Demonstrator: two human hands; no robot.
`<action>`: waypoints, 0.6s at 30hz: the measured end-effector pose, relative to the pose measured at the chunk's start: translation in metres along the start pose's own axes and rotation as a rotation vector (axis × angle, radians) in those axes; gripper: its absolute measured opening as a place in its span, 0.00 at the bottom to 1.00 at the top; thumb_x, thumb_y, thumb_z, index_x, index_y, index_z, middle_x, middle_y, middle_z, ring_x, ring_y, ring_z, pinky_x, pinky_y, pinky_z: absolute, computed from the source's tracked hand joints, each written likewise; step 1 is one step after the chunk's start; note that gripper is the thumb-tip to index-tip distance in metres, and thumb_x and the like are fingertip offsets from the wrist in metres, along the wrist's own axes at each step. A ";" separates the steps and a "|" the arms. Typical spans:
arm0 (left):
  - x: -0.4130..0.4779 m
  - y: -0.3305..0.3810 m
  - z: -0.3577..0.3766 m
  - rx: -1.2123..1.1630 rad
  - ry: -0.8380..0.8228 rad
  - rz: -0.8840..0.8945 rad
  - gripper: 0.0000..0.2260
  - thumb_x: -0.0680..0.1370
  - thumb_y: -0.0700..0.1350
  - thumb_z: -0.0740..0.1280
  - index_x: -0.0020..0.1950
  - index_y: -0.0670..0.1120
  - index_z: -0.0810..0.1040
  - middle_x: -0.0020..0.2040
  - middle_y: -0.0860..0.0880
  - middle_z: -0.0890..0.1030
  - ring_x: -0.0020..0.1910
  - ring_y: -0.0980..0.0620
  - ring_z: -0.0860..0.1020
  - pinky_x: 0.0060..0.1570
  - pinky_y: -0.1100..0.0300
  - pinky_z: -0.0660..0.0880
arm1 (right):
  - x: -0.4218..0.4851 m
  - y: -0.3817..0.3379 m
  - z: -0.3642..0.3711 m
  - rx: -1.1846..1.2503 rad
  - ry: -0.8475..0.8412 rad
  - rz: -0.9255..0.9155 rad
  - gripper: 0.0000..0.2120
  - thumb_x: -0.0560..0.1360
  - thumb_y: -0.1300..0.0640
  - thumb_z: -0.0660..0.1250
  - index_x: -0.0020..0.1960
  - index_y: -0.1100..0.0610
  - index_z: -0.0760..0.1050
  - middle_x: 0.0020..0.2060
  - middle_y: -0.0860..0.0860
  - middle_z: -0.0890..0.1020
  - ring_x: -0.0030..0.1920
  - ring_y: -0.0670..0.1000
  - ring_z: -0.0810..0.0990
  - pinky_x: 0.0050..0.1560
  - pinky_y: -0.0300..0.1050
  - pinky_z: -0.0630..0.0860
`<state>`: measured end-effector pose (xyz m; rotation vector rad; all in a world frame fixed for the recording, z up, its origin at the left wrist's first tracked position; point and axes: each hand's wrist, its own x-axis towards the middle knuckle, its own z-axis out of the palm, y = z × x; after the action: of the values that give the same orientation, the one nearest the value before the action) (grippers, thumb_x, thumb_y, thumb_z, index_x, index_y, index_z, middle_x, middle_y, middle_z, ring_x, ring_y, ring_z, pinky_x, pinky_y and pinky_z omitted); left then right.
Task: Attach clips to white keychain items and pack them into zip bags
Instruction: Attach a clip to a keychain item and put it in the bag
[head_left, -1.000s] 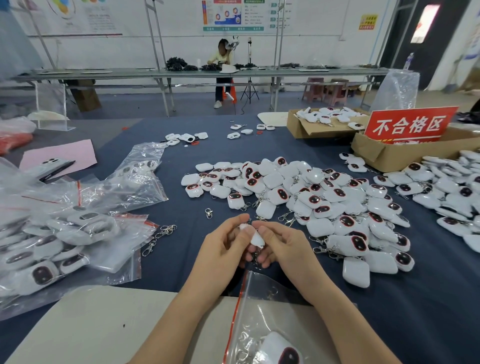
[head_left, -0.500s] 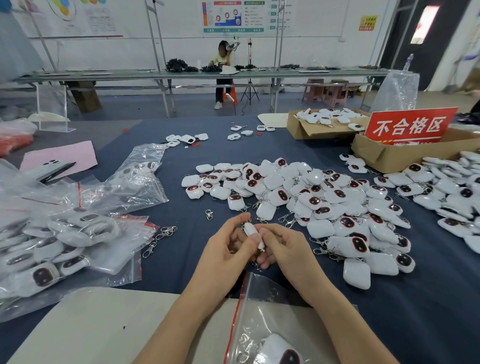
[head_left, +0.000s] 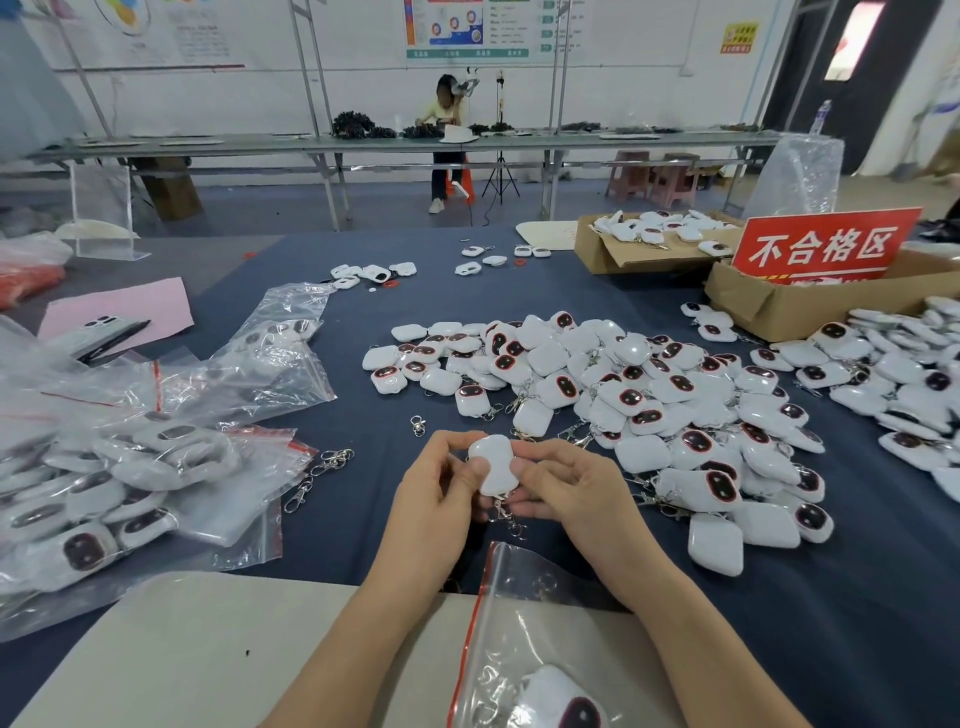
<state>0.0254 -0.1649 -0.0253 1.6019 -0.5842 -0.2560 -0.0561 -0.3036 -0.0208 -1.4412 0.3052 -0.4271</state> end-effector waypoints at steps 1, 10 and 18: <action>0.000 0.000 -0.001 -0.004 0.001 -0.005 0.12 0.83 0.41 0.64 0.52 0.58 0.80 0.35 0.53 0.79 0.35 0.55 0.80 0.40 0.63 0.79 | 0.000 0.000 0.000 0.000 0.002 0.002 0.07 0.77 0.62 0.71 0.51 0.53 0.84 0.37 0.55 0.86 0.38 0.50 0.84 0.43 0.43 0.83; 0.002 0.001 -0.003 -0.053 0.022 0.007 0.18 0.83 0.36 0.64 0.47 0.59 0.83 0.35 0.51 0.78 0.34 0.52 0.79 0.46 0.49 0.79 | -0.001 -0.001 0.003 0.010 0.002 0.010 0.12 0.76 0.63 0.73 0.41 0.47 0.86 0.35 0.54 0.86 0.37 0.48 0.84 0.42 0.40 0.82; 0.000 0.003 -0.002 -0.030 -0.015 0.041 0.17 0.83 0.37 0.64 0.47 0.59 0.82 0.36 0.55 0.81 0.36 0.56 0.78 0.43 0.64 0.77 | 0.000 0.003 0.000 0.018 -0.002 -0.006 0.11 0.76 0.69 0.71 0.40 0.55 0.80 0.34 0.54 0.85 0.36 0.50 0.85 0.40 0.40 0.82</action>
<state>0.0261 -0.1634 -0.0221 1.5589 -0.6208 -0.2452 -0.0558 -0.3031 -0.0240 -1.4248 0.2953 -0.4323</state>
